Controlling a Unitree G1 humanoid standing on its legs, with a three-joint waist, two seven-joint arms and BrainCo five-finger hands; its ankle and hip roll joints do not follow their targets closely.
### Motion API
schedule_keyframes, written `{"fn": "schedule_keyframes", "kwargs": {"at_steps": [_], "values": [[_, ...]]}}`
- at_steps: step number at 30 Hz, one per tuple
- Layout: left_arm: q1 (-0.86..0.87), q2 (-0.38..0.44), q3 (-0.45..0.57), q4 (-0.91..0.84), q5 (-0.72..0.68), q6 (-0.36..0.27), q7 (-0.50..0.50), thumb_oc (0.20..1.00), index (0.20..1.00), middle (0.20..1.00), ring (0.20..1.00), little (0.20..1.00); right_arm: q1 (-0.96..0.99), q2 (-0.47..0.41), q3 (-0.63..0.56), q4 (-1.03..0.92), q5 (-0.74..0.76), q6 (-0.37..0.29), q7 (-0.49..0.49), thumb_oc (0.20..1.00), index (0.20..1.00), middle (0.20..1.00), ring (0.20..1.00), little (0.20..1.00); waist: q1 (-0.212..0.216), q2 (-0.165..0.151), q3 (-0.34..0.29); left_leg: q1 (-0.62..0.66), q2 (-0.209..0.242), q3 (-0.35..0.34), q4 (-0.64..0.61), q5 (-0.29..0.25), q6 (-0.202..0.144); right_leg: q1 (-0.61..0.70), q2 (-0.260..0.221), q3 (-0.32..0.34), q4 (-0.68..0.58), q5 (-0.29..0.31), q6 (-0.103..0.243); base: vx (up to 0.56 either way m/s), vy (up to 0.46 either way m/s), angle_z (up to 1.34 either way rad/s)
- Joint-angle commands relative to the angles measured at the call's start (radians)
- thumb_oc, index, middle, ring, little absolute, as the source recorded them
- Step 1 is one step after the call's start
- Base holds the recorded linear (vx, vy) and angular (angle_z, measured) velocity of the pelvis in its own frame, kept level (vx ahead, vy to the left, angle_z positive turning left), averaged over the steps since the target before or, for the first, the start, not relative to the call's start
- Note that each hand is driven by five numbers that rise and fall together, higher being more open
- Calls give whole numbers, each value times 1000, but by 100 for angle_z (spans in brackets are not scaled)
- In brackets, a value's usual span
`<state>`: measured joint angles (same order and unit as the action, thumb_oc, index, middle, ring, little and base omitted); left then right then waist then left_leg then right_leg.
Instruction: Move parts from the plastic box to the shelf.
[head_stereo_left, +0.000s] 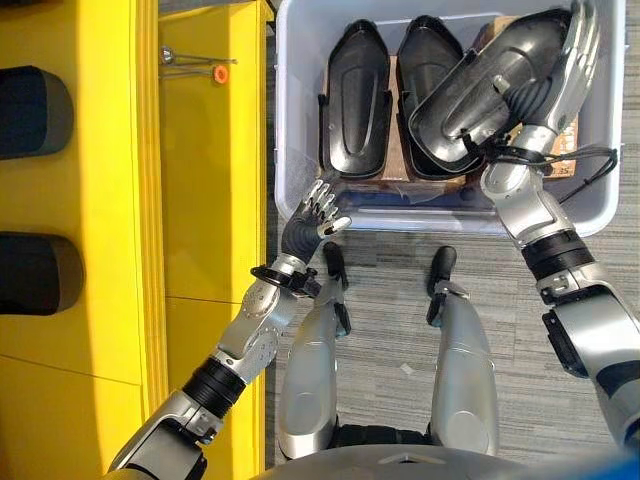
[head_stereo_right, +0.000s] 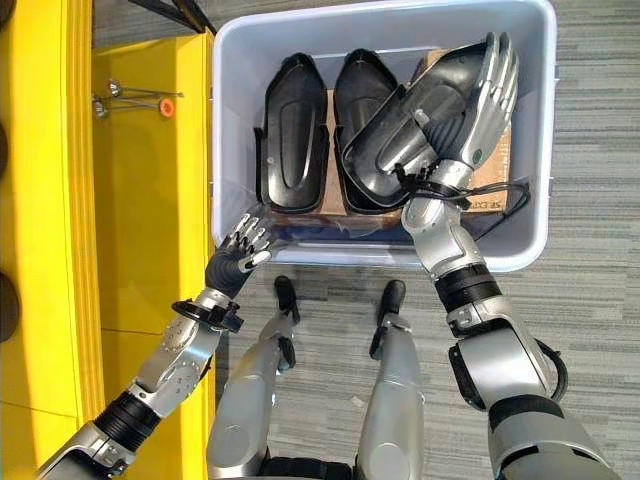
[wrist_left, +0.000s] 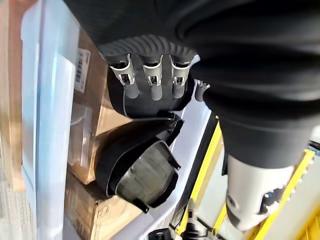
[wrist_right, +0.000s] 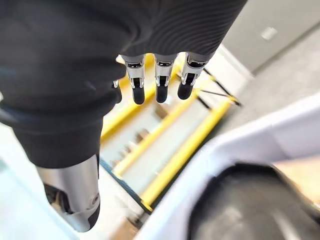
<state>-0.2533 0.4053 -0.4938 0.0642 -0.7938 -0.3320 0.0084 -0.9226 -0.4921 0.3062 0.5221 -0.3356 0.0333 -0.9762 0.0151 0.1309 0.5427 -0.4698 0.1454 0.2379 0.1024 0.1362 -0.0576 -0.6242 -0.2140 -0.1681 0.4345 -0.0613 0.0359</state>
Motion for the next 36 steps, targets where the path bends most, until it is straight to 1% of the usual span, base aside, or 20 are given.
{"fn": "schedule_keyframes", "kwargs": {"at_steps": [1,2,6,7,8,9,10,11,13,16,17,20,25,27,28,30,31,33,36], "values": [[14,-30,-24,-61,23,-71,10,1000,1000,1000,1000,1000,-11,-77,3,-101,-113,-65,-48,1000,1000,1000,1000,1000,-9,50,-23,0,-36,-49,36,-112,-1,25,75,38,23,-96,4,36,100,-3],[18,-31,-26,-64,17,-75,12,1000,1000,1000,1000,1000,-2,-85,1,-153,-105,-48,-44,1000,1000,1000,1000,1000,-17,54,-23,8,-36,-43,33,-112,-2,28,73,42,23,-97,4,29,77,-5],[28,-37,-27,-65,10,-81,18,1000,1000,1000,1000,1000,26,-82,-7,-212,-45,-19,-49,1000,1000,1000,1000,1000,-29,58,-23,23,-36,-36,28,-114,-5,32,71,51,20,-99,3,29,72,-11],[33,-42,-24,-62,7,-89,17,1000,1000,1000,1000,1000,59,-69,-15,-244,22,5,-32,1000,1000,1000,1000,1000,-39,59,-23,33,-38,-31,22,-115,-6,36,72,57,16,-98,3,31,80,-8],[34,-43,-24,-61,7,-90,17,1000,1000,1000,1000,1000,63,-67,-15,-246,36,9,-31,1000,1000,1000,1000,1000,-40,60,-23,33,-38,-29,22,-115,-6,36,72,58,16,-98,3,35,94,0],[36,-52,-25,-62,17,-92,24,1000,1000,1000,1000,1000,77,-53,-15,-258,76,27,-36,1000,1000,1000,1000,1000,-44,61,-23,36,-38,-25,18,-114,-6,34,72,63,15,-98,2,17,56,-2],[37,-55,-25,-63,19,-94,29,1000,1000,1000,1000,1000,87,-45,-15,-258,97,27,-48,1000,1000,1000,1000,1000,-46,62,-23,37,-38,-23,16,-115,-5,33,73,65,14,-98,1,26,85,-3],[40,-58,-22,-64,13,-98,32,1000,1000,1000,1000,1000,105,-32,-20,-258,132,21,-66,1000,1000,1000,1000,1000,-50,64,-23,39,-38,-21,14,-116,-5,30,73,69,15,-98,0,29,107,-9],[42,-69,-21,-60,-1,-112,39,1000,1000,1000,1000,1000,147,1,-34,-260,250,3,-67,1000,1000,1000,1000,1000,-61,68,-23,40,-41,-14,10,-118,-4,24,74,76,15,-98,0,24,116,-11],[41,-80,-21,-58,14,-119,53,1000,1000,1000,1000,1000,185,27,-37,-244,298,-38,-57,1000,1000,1000,1000,1000,-68,69,-23,41,-41,-10,8,-119,-3,20,74,83,14,-97,0,36,65,-6],[47,-87,-26,-52,14,-121,57,1000,1000,1000,1000,1000,210,44,-35,-236,333,-58,-48,1000,1000,1000,1000,1000,-75,65,-23,63,-50,-15,9,-141,-8,40,68,90,20,-124,7,86,80,-5],[39,-101,-26,-54,22,-125,80,1000,1000,1000,1000,1000,249,83,-24,-234,353,-91,-45,1000,1000,1000,1000,1000,-82,65,-23,55,-54,-10,8,-141,-4,30,67,93,18,-119,7,29,81,-9],[27,-117,-31,-50,30,-133,109,1000,1000,1000,1000,1000,277,113,-4,-230,367,-131,-12,1000,1000,1000,1000,1000,-83,61,-23,37,-57,-9,12,-140,-1,17,69,93,20,-116,6,-1,46,-3],[27,-119,-29,-55,21,-122,118,1000,1000,1000,1000,1000,280,119,3,-230,358,-134,-13,1000,1000,1000,1000,1000,-81,61,-23,32,-58,-9,13,-140,0,15,69,92,19,-114,6,0,0,0],[23,-121,-29,-53,17,-108,99,1000,1000,1000,1000,1000,282,126,11,-227,348,-145,-19,1000,1000,1000,1000,1000,-78,59,-23,27,-59,-11,14,-140,2,13,67,88,18,-113,8,0,0,0],[24,-122,-34,-49,42,-104,89,1000,1000,1000,1000,1000,276,126,14,-219,335,-163,-23,1000,1000,1000,1000,1000,-74,59,-23,22,-58,-11,16,-140,3,11,67,86,18,-111,7,0,0,0],[26,-122,-40,-49,49,-106,94,1000,1000,1000,1000,1000,275,124,13,-218,335,-176,-20,1000,1000,1000,1000,1000,-72,59,-23,19,-59,-12,17,-138,3,10,66,85,17,-109,7,0,0,0],[36,-121,-47,-44,14,-124,102,1000,1000,1000,1000,1000,264,122,10,-230,349,-191,-10,1000,1000,1000,1000,1000,-67,60,-23,15,-63,-15,19,-138,4,9,65,81,17,-108,7,-5,33,2],[37,-121,-47,-48,34,-127,102,1000,1000,1000,1000,1000,261,128,8,-240,360,-217,-13,1000,1000,1000,1000,1000,-64,59,-23,11,-64,-15,20,-139,5,8,63,80,17,-107,8,-2,10,1]]}}
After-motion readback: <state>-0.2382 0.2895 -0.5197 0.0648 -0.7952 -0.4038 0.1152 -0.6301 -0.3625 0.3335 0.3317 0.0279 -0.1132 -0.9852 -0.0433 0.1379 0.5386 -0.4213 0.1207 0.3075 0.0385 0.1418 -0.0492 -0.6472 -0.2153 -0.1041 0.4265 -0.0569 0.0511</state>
